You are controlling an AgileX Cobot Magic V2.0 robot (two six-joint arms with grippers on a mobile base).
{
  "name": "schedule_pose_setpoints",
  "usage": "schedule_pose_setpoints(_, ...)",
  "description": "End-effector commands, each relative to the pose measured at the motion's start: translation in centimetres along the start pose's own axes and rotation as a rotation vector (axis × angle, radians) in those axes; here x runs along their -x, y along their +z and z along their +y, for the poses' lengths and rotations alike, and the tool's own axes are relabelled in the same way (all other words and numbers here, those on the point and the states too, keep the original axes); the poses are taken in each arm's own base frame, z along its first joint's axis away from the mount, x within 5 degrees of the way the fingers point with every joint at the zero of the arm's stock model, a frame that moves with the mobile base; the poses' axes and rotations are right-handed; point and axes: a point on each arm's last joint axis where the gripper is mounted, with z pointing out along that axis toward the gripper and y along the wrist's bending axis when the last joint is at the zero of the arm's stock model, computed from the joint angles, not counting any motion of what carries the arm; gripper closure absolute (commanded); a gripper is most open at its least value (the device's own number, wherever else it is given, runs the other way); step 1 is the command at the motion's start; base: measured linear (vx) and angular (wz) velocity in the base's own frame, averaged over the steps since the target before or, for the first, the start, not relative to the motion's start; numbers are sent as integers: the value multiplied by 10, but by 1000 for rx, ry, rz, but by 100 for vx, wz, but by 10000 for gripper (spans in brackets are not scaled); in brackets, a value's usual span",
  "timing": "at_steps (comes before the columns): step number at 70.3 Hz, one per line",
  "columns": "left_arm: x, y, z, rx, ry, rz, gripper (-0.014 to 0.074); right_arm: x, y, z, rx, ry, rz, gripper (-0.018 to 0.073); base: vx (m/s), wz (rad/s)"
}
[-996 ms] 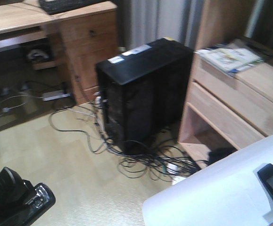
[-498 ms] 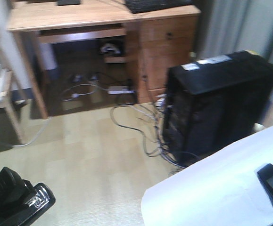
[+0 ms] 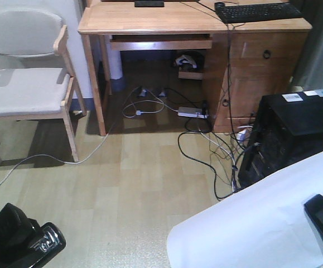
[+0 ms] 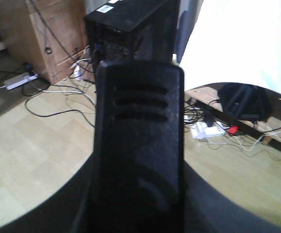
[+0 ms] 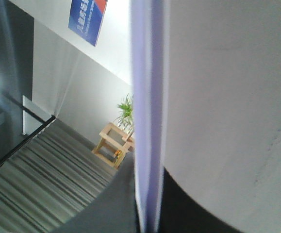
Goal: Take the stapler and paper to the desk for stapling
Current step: 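Drive the base away from the shelf toward the wooden desk, then drive up to the desk edge holding stapler and paper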
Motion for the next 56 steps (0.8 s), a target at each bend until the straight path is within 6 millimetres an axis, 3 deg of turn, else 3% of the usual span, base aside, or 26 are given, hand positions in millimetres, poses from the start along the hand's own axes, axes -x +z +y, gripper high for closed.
schedule_pose_setpoints(1, 17, -5, 2, 27, -25, -113, 603, 2, 0, 5, 64, -19, -25, 565, 12, 22)
schedule_pose_setpoints(56, 17, -5, 2, 27, -25, -113, 603, 2, 0, 5, 64, -19, -25, 565, 18, 3)
